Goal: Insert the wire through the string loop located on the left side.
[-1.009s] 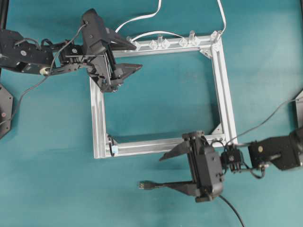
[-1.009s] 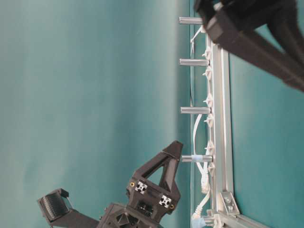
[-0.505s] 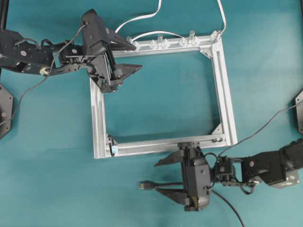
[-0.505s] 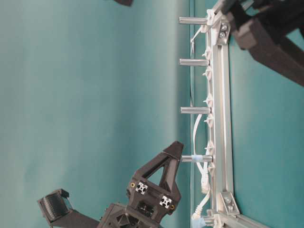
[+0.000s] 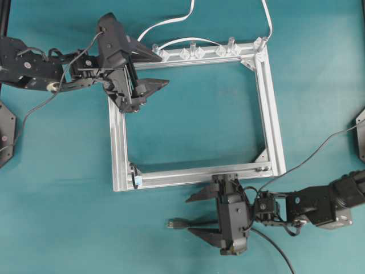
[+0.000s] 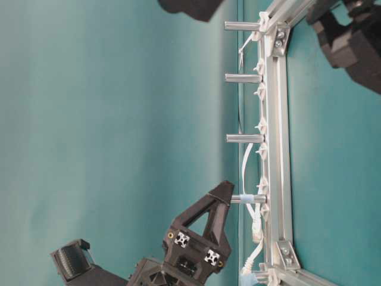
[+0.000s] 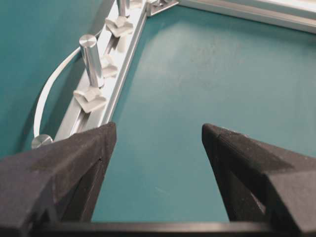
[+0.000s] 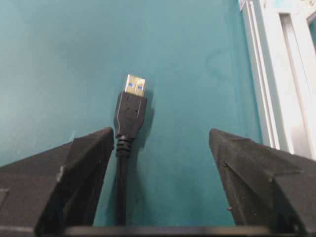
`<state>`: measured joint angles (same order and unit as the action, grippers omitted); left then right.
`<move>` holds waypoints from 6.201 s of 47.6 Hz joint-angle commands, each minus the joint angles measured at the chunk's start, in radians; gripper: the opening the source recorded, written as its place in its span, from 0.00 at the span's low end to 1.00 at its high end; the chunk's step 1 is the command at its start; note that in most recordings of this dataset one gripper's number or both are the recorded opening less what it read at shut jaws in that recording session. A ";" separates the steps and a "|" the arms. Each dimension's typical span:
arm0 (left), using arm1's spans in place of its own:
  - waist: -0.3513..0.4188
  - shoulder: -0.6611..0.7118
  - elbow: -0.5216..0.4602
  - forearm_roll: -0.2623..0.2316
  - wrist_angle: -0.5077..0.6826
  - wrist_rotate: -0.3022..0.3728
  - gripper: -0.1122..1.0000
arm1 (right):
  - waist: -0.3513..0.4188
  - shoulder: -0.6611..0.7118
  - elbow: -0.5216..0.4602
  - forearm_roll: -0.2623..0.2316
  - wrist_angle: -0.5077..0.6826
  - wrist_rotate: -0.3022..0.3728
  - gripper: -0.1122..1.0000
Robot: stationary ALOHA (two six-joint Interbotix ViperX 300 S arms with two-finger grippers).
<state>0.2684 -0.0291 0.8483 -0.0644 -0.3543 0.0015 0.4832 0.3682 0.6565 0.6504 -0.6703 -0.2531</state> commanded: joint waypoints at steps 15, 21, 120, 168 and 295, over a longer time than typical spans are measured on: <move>-0.003 -0.046 0.003 0.005 0.005 0.008 0.82 | 0.003 0.021 -0.037 0.002 0.037 -0.002 0.84; -0.005 -0.080 0.025 0.003 0.018 0.008 0.82 | 0.003 0.035 -0.041 0.002 0.060 -0.002 0.84; -0.048 -0.166 0.109 0.003 0.043 -0.002 0.82 | 0.017 -0.058 -0.018 0.002 0.210 -0.005 0.20; -0.086 -0.278 0.141 0.003 0.150 -0.002 0.82 | -0.110 -0.229 0.025 -0.003 0.213 -0.121 0.20; -0.106 -0.337 0.215 0.003 0.170 -0.002 0.82 | -0.256 -0.245 0.026 -0.107 0.299 -0.124 0.20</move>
<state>0.1657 -0.3559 1.0738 -0.0629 -0.1795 0.0000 0.2286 0.1580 0.7056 0.5461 -0.3605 -0.3743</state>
